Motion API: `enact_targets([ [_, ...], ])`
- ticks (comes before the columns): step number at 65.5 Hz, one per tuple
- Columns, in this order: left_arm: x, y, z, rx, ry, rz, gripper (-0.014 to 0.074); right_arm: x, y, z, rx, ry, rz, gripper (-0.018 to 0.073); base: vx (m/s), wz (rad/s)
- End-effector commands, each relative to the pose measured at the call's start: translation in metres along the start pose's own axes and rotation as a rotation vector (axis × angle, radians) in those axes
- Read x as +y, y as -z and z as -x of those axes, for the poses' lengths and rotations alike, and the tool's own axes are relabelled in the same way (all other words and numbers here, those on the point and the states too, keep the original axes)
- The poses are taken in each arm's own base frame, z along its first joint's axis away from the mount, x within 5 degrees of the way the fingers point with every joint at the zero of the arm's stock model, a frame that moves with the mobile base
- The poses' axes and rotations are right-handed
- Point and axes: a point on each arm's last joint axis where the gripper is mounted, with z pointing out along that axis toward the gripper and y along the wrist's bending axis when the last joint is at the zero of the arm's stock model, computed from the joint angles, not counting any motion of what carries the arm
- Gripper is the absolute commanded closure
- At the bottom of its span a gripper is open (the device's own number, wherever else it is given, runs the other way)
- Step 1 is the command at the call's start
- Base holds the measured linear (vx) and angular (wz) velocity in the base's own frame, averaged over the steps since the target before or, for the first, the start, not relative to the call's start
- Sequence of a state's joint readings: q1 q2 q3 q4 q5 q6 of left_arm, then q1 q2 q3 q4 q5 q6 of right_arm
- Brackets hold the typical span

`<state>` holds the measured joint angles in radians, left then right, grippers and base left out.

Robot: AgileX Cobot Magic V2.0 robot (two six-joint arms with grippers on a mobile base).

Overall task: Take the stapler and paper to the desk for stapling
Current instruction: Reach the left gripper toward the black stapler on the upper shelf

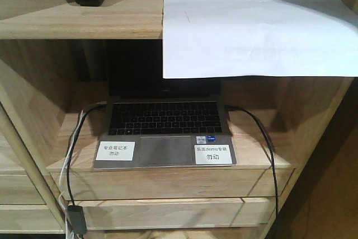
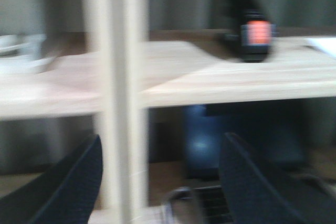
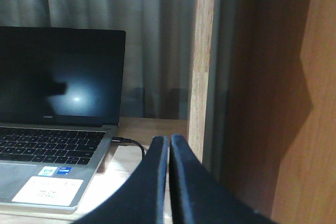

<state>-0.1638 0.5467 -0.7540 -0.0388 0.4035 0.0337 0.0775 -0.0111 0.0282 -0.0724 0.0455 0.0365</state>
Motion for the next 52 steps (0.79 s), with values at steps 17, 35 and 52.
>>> enact_targets([
  [17,-0.018,-0.042,0.06,-0.063,-0.021,-0.123,0.005,0.0,0.001,0.006,-0.083,0.014,-0.005,0.0568,0.0,0.0],
  [35,-0.034,-0.093,0.106,-0.059,-0.013,-0.175,0.0036,0.0,0.001,0.006,-0.083,0.014,-0.005,0.0568,0.0,0.0],
  [52,-0.055,-0.151,0.131,-0.01,-0.048,-0.222,0.0036,0.0,0.001,0.006,-0.083,0.014,-0.005,0.0568,0.0,0.0],
])
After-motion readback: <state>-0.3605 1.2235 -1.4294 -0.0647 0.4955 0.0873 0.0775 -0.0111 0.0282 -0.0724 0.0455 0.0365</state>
